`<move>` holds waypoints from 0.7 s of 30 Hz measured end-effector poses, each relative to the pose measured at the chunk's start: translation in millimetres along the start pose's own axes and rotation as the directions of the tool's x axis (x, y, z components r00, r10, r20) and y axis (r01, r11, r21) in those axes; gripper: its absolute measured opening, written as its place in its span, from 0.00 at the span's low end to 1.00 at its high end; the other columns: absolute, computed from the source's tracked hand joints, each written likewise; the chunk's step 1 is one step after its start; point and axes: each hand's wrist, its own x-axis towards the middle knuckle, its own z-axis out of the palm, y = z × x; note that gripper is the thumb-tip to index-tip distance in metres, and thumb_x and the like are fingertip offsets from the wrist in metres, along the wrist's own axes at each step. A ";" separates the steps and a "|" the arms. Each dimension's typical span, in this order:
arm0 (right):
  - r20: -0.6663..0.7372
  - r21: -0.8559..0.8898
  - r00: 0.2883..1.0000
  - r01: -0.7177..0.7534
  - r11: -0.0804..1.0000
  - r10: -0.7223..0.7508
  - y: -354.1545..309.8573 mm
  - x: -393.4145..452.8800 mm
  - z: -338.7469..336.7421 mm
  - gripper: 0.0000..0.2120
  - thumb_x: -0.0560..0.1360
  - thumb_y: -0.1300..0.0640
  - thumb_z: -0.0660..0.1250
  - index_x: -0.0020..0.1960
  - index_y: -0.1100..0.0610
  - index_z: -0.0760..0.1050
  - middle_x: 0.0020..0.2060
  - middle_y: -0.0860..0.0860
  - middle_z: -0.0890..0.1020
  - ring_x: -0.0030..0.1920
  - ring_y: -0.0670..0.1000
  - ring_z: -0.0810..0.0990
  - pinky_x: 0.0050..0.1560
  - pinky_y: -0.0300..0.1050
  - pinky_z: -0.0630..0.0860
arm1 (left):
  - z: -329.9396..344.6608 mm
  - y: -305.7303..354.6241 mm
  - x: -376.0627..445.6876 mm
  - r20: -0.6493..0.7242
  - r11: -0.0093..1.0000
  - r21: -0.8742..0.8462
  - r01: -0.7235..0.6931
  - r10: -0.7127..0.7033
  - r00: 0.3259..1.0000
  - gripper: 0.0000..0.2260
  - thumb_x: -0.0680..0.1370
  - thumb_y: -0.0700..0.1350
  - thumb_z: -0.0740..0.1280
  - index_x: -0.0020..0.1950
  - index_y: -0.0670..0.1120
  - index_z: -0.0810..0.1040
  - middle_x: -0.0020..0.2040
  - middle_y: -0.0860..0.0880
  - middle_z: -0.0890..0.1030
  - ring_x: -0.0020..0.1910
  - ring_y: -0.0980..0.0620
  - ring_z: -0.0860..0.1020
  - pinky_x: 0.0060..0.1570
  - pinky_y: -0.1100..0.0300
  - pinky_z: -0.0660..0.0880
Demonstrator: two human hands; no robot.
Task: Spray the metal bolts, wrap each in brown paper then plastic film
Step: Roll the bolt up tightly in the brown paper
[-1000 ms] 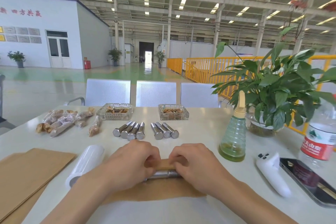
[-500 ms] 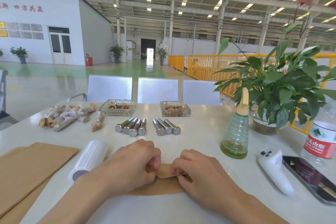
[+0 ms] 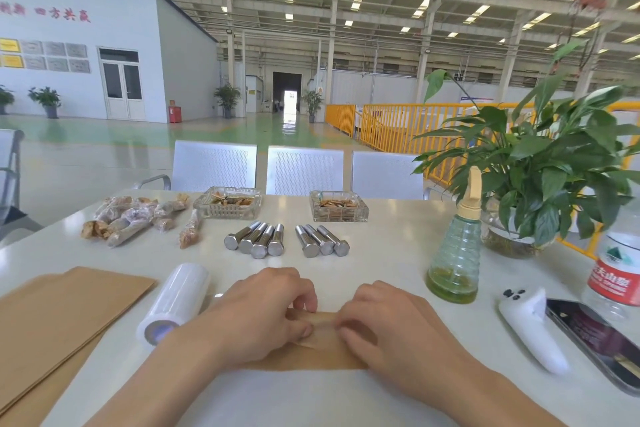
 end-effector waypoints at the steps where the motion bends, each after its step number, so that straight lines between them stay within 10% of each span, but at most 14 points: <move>1: -0.016 -0.001 1.000 -0.010 1.000 0.010 1.5 2.4 -0.8 0.13 0.79 0.43 0.58 0.60 0.40 0.75 0.50 0.41 0.76 0.53 0.43 0.71 0.51 0.43 0.70 | 0.6 0.1 0.7 -0.005 1.000 0.012 0.000 0.000 1.000 0.12 0.73 0.60 0.69 0.54 0.61 0.75 0.50 0.62 0.74 0.50 0.61 0.74 0.49 0.58 0.73; 21: 0.232 -0.208 0.971 0.108 0.972 -0.058 5.7 45.1 -2.1 0.11 0.74 0.52 0.64 0.57 0.48 0.74 0.49 0.49 0.76 0.51 0.57 0.76 0.43 0.50 0.63 | -4.0 14.1 4.6 0.049 0.972 0.222 -0.076 0.067 0.997 0.13 0.74 0.55 0.64 0.58 0.59 0.71 0.50 0.58 0.72 0.55 0.52 0.75 0.47 0.55 0.70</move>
